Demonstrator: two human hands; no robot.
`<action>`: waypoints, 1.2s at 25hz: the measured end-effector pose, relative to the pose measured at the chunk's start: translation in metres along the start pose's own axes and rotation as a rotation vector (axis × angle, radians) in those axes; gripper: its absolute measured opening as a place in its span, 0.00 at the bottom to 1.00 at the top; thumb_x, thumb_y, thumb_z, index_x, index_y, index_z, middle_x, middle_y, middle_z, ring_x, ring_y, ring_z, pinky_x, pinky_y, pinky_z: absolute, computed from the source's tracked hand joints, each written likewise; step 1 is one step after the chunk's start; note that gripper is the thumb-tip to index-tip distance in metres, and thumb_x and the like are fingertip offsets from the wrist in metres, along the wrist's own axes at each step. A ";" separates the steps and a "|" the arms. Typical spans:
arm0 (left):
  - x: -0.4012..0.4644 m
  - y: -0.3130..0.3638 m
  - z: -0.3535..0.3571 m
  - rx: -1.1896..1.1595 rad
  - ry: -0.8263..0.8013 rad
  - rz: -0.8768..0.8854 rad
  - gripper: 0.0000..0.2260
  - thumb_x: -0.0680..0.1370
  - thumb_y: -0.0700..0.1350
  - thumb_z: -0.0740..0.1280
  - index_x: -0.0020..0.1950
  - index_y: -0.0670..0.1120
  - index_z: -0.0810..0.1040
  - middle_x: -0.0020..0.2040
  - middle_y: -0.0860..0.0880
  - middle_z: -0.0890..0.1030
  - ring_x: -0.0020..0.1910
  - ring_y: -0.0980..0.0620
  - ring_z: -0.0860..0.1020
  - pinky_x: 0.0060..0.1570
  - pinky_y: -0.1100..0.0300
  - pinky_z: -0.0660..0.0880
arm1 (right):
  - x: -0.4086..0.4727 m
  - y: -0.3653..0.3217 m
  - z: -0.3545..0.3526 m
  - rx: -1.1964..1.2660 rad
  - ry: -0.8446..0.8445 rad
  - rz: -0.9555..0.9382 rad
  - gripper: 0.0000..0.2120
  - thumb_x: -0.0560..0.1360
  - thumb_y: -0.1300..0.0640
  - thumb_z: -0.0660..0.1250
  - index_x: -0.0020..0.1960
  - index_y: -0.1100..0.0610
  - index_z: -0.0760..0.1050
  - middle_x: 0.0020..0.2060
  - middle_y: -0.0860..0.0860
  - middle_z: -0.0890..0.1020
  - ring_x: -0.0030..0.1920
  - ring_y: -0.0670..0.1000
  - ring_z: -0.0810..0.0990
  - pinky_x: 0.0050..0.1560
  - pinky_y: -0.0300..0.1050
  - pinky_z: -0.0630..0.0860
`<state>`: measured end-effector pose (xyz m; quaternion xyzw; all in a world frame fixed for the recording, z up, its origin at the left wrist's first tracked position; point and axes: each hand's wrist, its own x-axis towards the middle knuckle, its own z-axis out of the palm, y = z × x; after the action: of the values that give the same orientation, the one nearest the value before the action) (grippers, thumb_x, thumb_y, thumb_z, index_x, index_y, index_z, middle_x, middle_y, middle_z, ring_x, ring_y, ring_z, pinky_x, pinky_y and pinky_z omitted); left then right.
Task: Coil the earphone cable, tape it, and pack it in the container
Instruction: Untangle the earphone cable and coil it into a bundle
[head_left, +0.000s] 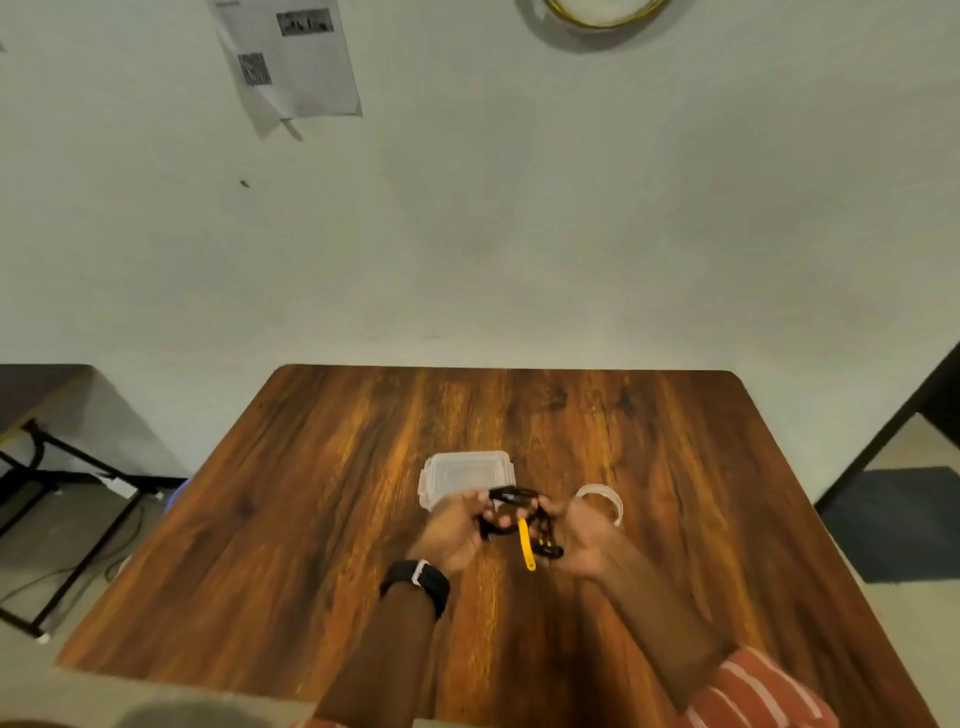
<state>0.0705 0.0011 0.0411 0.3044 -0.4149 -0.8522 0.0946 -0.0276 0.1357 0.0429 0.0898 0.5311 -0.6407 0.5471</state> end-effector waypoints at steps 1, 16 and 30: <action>0.006 -0.022 -0.008 0.096 0.087 0.005 0.13 0.81 0.32 0.53 0.49 0.36 0.77 0.31 0.45 0.77 0.25 0.55 0.75 0.29 0.61 0.76 | 0.014 0.016 -0.011 -0.018 0.049 0.024 0.18 0.82 0.60 0.53 0.38 0.58 0.75 0.30 0.51 0.77 0.27 0.48 0.72 0.32 0.43 0.70; 0.095 -0.107 -0.049 0.981 0.557 0.156 0.05 0.73 0.41 0.71 0.46 0.47 0.86 0.44 0.50 0.86 0.43 0.50 0.82 0.48 0.60 0.77 | 0.117 0.061 -0.039 -0.797 0.476 -0.384 0.16 0.75 0.68 0.64 0.59 0.54 0.76 0.54 0.52 0.82 0.55 0.53 0.80 0.50 0.39 0.73; 0.109 -0.114 -0.059 1.165 0.611 0.109 0.10 0.74 0.50 0.71 0.51 0.47 0.85 0.48 0.47 0.85 0.46 0.46 0.82 0.46 0.58 0.74 | 0.136 0.067 -0.051 -1.028 0.600 -0.422 0.17 0.72 0.53 0.71 0.59 0.56 0.78 0.58 0.54 0.79 0.59 0.56 0.77 0.61 0.53 0.75</action>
<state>0.0294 -0.0095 -0.1218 0.5125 -0.7776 -0.3573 0.0710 -0.0507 0.1037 -0.1123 -0.1156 0.9078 -0.3446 0.2095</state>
